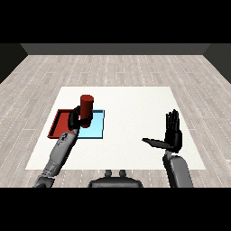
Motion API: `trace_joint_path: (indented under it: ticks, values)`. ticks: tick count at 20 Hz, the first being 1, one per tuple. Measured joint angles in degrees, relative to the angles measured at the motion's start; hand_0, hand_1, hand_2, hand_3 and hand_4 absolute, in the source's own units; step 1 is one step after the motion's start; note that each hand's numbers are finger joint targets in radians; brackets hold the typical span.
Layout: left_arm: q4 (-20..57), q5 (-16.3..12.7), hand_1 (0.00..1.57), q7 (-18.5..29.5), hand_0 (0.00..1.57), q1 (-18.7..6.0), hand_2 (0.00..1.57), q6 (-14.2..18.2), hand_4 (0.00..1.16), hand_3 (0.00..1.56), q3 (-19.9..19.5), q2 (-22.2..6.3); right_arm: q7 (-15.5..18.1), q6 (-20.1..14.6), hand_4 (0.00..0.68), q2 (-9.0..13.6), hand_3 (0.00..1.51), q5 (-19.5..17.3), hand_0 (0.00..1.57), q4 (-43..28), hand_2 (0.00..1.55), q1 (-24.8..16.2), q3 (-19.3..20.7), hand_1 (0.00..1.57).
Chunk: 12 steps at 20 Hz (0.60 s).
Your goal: Pick the red can and put it in the red box
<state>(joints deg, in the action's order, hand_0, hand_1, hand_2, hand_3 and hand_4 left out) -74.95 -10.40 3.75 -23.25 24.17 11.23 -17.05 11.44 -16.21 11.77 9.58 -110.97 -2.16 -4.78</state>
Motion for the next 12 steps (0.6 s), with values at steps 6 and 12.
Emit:
trace_joint_path:
  ticks: [6,12]
  values:
    - [10.7,2.3,1.57,-2.3,1.57,-2.0,1.55,-0.9,1.08,1.48,-5.5,-7.6,1.4,1.3,0.0,0.4,0.0,0.8,0.0,1.9,0.0,-1.2,2.0,0.0]
    - [26.5,5.0,1.57,1.2,1.57,-5.0,1.54,-2.5,1.02,1.43,-9.9,-13.0,1.8,2.6,0.0,0.1,0.0,1.0,0.0,4.2,0.0,-0.3,2.1,0.0]
